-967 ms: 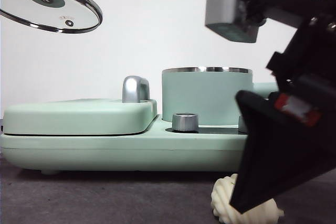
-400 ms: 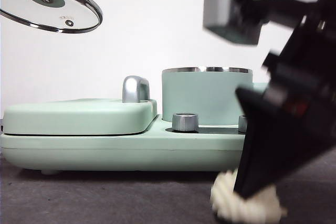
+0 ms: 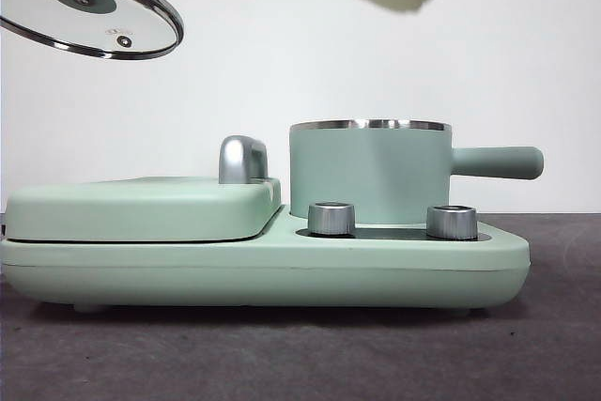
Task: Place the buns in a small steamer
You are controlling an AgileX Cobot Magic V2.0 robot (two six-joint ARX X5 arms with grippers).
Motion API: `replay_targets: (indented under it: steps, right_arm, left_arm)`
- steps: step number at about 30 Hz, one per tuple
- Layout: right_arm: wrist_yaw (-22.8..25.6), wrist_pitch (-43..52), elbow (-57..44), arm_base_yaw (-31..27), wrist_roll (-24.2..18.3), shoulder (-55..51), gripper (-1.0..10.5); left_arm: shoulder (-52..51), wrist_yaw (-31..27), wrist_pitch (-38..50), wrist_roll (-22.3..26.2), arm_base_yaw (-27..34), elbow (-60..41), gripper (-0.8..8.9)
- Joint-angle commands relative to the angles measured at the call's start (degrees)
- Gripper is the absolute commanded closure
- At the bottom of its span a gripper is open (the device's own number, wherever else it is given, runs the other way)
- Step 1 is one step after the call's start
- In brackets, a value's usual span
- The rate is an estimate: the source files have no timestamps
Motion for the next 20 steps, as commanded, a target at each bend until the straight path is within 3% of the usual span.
replay_targets:
  steps: [1,11,20]
  right_arm:
    - [-0.2,1.0,2.9,-2.7,-3.6,4.7,7.4]
    - [-0.2,5.8,9.2,-11.1,-11.0,23.4,7.4]
    - [0.1,10.9,9.2,-13.5,-11.4,31.7,7.4]
  left_arm:
    - [0.0,0.2,1.5,0.4,0.0,1.0,8.03]
    - [0.0,0.2,1.5,0.4,0.0,1.0,8.03]
    - [0.0,0.2,1.5,0.4,0.0,1.0,8.03]
